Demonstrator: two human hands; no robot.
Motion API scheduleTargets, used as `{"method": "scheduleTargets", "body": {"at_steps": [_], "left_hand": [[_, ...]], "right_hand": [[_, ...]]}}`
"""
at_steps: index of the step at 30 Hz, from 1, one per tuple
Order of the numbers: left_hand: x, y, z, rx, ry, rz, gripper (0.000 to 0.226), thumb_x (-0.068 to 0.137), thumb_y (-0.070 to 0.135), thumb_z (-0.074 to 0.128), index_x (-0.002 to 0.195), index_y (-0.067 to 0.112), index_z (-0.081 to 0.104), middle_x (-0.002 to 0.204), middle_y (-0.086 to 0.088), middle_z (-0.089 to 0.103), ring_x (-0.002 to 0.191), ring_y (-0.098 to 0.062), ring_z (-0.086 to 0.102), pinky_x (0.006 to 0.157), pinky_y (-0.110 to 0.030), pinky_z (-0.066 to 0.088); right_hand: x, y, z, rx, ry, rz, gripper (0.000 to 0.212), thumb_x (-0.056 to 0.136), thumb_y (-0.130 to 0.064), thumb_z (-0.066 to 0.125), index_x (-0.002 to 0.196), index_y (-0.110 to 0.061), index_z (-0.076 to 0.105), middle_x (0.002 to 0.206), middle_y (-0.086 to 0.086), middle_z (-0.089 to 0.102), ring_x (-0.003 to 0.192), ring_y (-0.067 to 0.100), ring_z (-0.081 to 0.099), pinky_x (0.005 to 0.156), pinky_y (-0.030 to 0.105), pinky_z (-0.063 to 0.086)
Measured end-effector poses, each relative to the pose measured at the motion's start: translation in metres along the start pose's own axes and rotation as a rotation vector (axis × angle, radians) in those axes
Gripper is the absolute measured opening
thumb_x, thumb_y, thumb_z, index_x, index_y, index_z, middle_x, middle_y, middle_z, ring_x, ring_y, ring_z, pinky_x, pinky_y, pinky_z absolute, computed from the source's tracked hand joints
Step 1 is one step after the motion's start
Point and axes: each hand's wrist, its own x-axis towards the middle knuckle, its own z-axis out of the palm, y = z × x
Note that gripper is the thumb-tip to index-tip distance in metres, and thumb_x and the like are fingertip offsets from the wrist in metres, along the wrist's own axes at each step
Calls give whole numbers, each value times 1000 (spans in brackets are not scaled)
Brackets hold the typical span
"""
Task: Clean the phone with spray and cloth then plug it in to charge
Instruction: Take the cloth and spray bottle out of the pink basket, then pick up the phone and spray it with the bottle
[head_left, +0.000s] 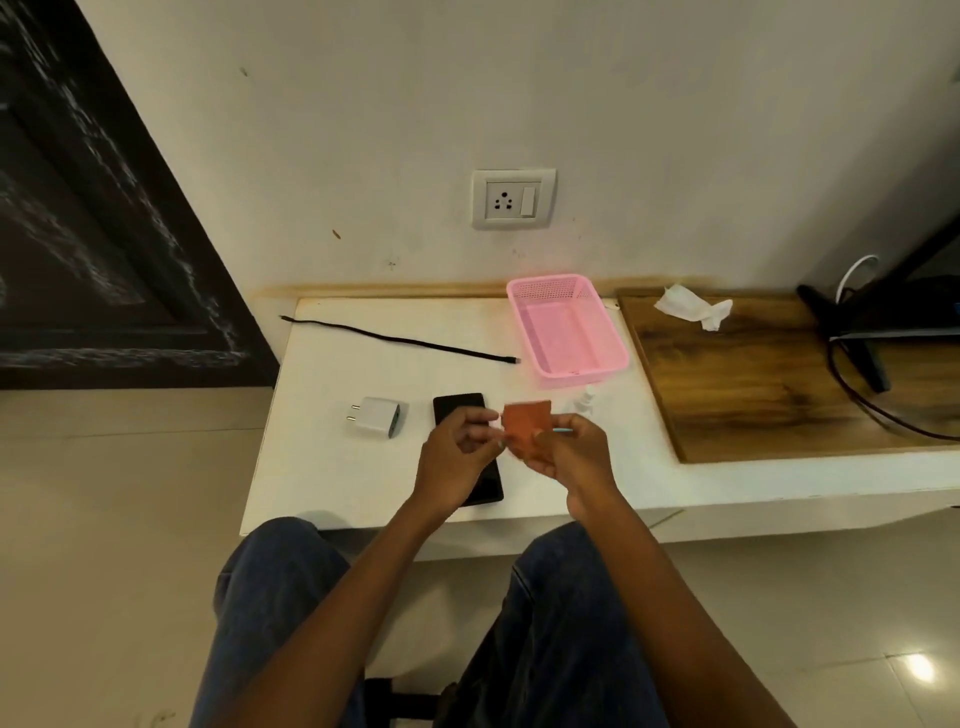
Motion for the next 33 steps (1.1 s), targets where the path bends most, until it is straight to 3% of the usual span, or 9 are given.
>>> {"method": "scheduleTargets", "body": {"at_steps": [4, 10, 13, 20, 23, 25, 27, 30, 33], "left_hand": [[-10, -31, -4, 52, 48, -182, 24, 91, 16, 62, 115, 18, 59, 101, 2, 66, 95, -14, 64, 70, -10, 45], [-14, -60, -10, 81, 180, -324, 29, 93, 16, 58, 121, 20, 54, 128, -1, 54, 116, -19, 52, 89, -26, 42], [-13, -66, -11, 72, 205, -388, 34, 93, 18, 58, 126, 18, 50, 135, -5, 51, 122, -23, 49, 90, -27, 40], [-5, -69, -9, -9, 191, -497, 47, 94, 19, 56, 137, 13, 39, 142, -10, 47, 125, -27, 48, 94, -30, 40], [-1, -66, -5, -49, 205, -530, 46, 95, 17, 54, 138, 10, 40, 142, -10, 47, 125, -26, 48, 97, -29, 41], [1, -62, -5, -100, 214, -585, 46, 96, 16, 52, 139, 10, 39, 143, -10, 45, 126, -27, 46, 104, -39, 42], [2, -60, -6, -174, 187, -656, 38, 97, 16, 48, 135, 10, 45, 136, -11, 49, 119, -26, 51, 99, -43, 47], [2, -54, -8, -239, 121, -699, 23, 100, 22, 41, 114, 11, 56, 100, -4, 60, 84, -13, 56, 68, -31, 51], [3, -55, -8, -281, 92, -722, 45, 103, 40, 26, 126, 10, 51, 109, -7, 62, 87, -17, 59, 69, -30, 49]], "right_hand": [[19, 31, 6, -178, 83, 89, 24, 90, -12, 58, 114, -9, 54, 114, 17, 61, 90, 26, 64, 82, 35, 56], [38, 51, 6, -151, 66, 161, 37, 84, -8, 65, 119, -6, 53, 119, 17, 58, 103, 31, 61, 90, 40, 53], [44, 56, 6, -210, 119, 153, 37, 88, -17, 63, 120, -4, 53, 116, 16, 62, 87, 23, 62, 87, 31, 51], [34, 58, 20, -848, 363, -28, 42, 89, -41, 56, 115, -9, 52, 113, 11, 55, 108, 27, 51, 91, 40, 42], [32, 67, 30, -710, 75, -184, 17, 92, -21, 52, 103, -10, 57, 103, 12, 56, 100, 25, 55, 86, 33, 45], [29, 70, 38, -605, -71, -107, 33, 94, -18, 50, 124, -6, 51, 122, 13, 55, 113, 26, 53, 98, 35, 44], [26, 70, 46, -529, -115, -15, 47, 95, -21, 49, 138, -5, 38, 134, 13, 49, 119, 25, 49, 95, 30, 41], [26, 69, 53, -477, -127, 76, 52, 96, -27, 48, 142, -9, 32, 138, 11, 45, 121, 25, 47, 94, 30, 42], [31, 66, 56, -283, -77, 232, 47, 98, -34, 40, 136, -8, 38, 136, 13, 46, 121, 27, 47, 101, 37, 42]]}}
